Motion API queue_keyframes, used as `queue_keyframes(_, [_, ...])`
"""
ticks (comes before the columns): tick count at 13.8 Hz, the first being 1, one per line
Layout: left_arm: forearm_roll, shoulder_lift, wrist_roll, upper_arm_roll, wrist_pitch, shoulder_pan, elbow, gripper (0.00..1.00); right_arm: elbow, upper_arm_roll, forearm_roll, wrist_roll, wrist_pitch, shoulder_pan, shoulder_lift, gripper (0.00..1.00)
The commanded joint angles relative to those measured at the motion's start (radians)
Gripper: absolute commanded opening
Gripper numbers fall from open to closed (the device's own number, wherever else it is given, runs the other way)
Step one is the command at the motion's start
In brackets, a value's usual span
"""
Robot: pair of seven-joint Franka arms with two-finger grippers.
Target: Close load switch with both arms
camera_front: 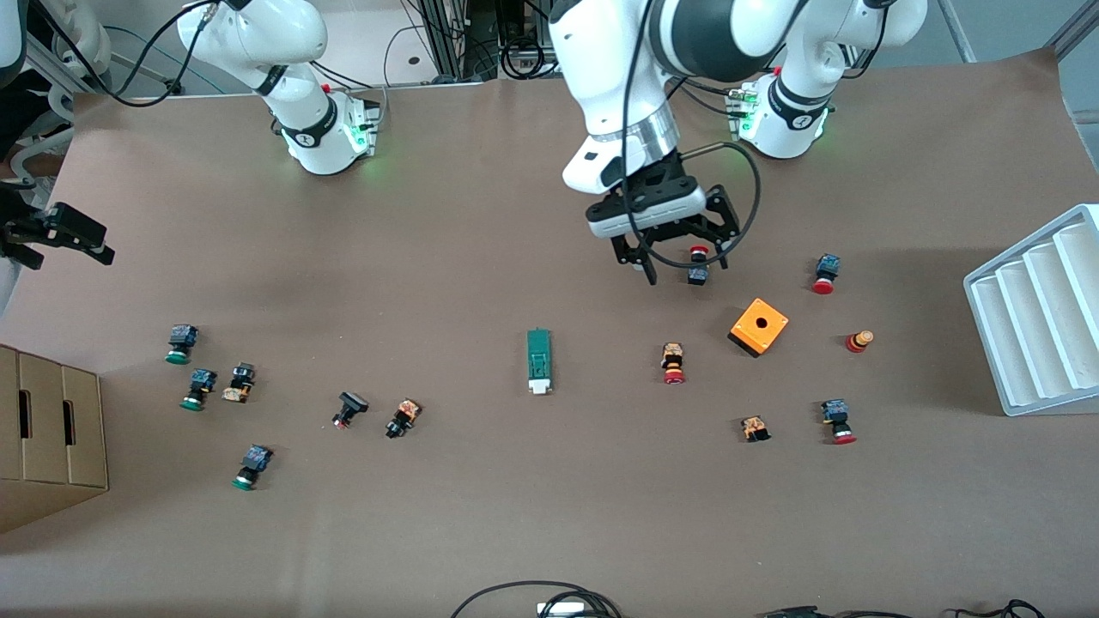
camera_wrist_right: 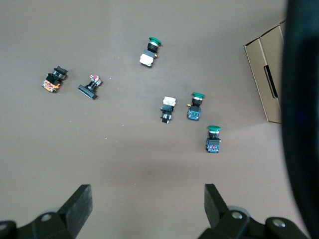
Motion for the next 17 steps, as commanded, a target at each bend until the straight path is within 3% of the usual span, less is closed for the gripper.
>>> queue_keyframes(1, [-0.066,-0.007,0.092,-0.004,-0.026,0.043,0.065,1.00,0.023,0.005,-0.014,-0.012,0.004,-0.006,0.014,1.00])
queue_keyframes(8, [-0.256,-0.005,0.250,-0.006,-0.096,0.256,0.224,1.00,0.028,0.015,0.001,-0.008,0.015,0.006,0.014,1.00])
queue_keyframes(17, [-0.492,0.022,0.264,-0.004,-0.102,0.468,0.275,1.00,0.036,0.018,-0.011,-0.010,0.029,0.006,0.036,1.00])
